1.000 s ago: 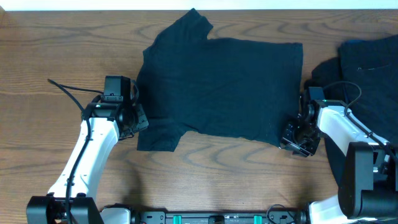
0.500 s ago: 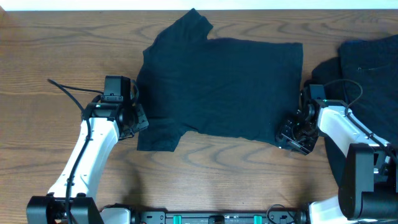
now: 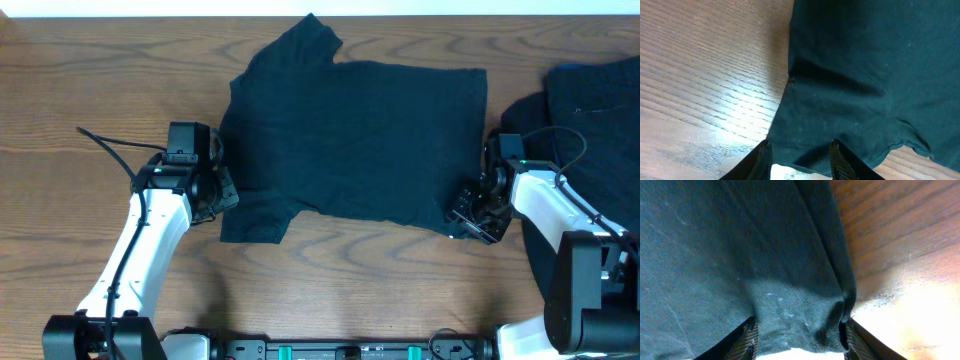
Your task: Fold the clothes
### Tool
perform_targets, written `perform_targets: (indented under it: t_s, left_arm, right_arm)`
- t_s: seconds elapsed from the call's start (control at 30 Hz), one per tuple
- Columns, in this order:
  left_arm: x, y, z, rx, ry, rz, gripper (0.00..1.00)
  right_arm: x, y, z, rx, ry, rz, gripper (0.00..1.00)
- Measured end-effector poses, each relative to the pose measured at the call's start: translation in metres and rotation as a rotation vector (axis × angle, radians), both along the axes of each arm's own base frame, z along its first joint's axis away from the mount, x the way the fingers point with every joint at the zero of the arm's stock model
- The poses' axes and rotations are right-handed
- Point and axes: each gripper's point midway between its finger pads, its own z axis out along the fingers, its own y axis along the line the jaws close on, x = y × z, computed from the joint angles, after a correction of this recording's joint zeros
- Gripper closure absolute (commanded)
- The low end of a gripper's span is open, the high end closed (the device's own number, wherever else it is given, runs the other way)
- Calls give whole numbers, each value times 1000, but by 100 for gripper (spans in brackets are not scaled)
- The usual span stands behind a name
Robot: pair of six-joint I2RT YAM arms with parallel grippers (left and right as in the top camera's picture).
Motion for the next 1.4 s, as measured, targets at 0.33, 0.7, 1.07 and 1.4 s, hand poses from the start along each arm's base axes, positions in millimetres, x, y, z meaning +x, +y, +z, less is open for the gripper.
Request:
perform_targets:
  t_s: [0.33, 0.7, 1.07, 1.4]
  left_arm:
    - [0, 0, 0, 0, 0, 0, 61]
    - [-1, 0, 0, -1, 6, 0, 48]
    - [-13, -7, -11, -54, 47, 28, 36]
    - [-31, -7, -46, -52, 144, 38, 37]
  right_arm:
    - [7, -2, 0, -9, -24, -40, 78]
    - [8, -3, -1, -16, -23, -49, 99]
    - [8, -3, -1, -15, -24, -49, 99]
    - [9, -2, -1, -13, -28, -49, 99]
